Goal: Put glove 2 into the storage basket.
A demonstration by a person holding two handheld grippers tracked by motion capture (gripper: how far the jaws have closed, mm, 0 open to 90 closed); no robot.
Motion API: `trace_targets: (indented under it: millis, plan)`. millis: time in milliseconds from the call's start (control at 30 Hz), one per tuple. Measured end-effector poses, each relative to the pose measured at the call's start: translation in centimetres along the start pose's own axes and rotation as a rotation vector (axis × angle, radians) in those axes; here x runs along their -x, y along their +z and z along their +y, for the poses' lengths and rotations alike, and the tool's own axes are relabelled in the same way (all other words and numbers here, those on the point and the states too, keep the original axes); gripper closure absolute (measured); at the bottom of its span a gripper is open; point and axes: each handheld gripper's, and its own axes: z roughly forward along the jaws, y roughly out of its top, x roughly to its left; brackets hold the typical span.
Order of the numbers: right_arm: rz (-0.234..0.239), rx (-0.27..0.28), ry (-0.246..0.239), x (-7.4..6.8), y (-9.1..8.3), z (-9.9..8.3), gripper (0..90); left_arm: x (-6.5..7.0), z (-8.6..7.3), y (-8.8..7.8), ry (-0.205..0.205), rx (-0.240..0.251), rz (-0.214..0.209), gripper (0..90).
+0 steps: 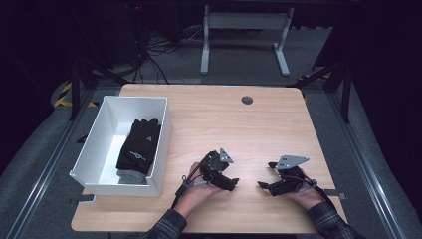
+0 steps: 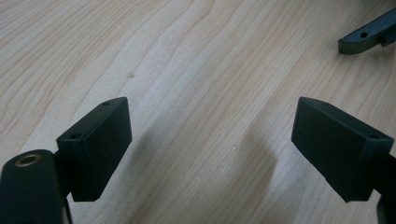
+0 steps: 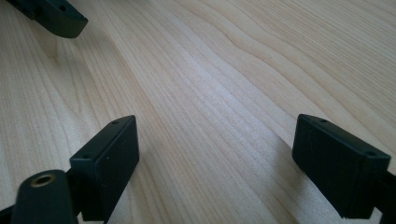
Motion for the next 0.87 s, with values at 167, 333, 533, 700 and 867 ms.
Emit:
trace_targets:
  millis: [167, 333, 533, 700, 867]
  plan:
    - [0.0, 0.0, 0.0, 0.0, 0.0, 0.0, 15.2, 0.0, -0.4, 0.3, 0.005, 0.005, -0.003, 11.9]
    - [0.001, 0.0, -0.001, 0.0, 0.0, 0.0, 15.2, 0.1, -0.7, 0.8, 0.009, 0.001, 0.006, 10.2]
    - [0.001, -0.001, -0.002, 0.0, 0.0, 0.0, 15.3, 0.3, -1.1, 1.1, 0.038, 0.019, 0.022, 6.2]
    - [0.001, -0.001, -0.003, 0.0, 0.0, 0.0, 15.2, 0.4, -1.3, 1.3, 0.065, 0.028, 0.016, 0.5]
    - [0.001, -0.001, -0.003, 0.0, 0.0, 0.0, 15.2, 0.3, -1.3, 1.3, 0.066, 0.027, 0.012, 0.3]
